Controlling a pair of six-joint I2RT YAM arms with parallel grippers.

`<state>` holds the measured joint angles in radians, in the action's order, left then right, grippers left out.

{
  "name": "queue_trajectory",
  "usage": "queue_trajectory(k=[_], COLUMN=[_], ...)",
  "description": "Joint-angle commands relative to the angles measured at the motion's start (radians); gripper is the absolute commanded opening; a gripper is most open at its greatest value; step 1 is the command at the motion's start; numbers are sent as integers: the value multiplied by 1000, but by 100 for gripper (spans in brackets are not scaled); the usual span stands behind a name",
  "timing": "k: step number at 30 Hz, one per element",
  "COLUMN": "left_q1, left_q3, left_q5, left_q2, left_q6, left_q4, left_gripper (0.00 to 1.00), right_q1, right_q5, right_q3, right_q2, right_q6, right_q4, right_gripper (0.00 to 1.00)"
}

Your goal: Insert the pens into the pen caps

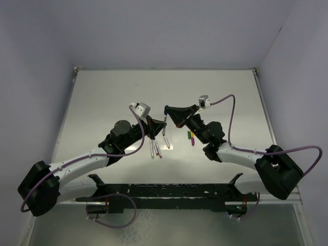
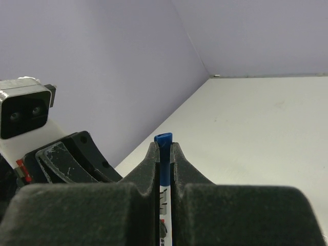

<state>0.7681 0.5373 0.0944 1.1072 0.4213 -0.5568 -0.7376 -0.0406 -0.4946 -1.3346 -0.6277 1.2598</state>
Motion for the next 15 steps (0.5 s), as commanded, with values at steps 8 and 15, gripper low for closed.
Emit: queue_trajectory(k=[8, 15], left_q1=[-26, -25], left_q3=[139, 110], left_q5=[-95, -72], left_q2=[-64, -59], left_q6=[-68, -59], left_q4=[-304, -173], left_gripper=[0, 0], right_q1=[-66, -69], right_q5=[-72, -24], right_q3=[13, -47], right_q2=[-37, -18], right_q6=[53, 97], right_q4=[-287, -288], right_gripper=[0, 0])
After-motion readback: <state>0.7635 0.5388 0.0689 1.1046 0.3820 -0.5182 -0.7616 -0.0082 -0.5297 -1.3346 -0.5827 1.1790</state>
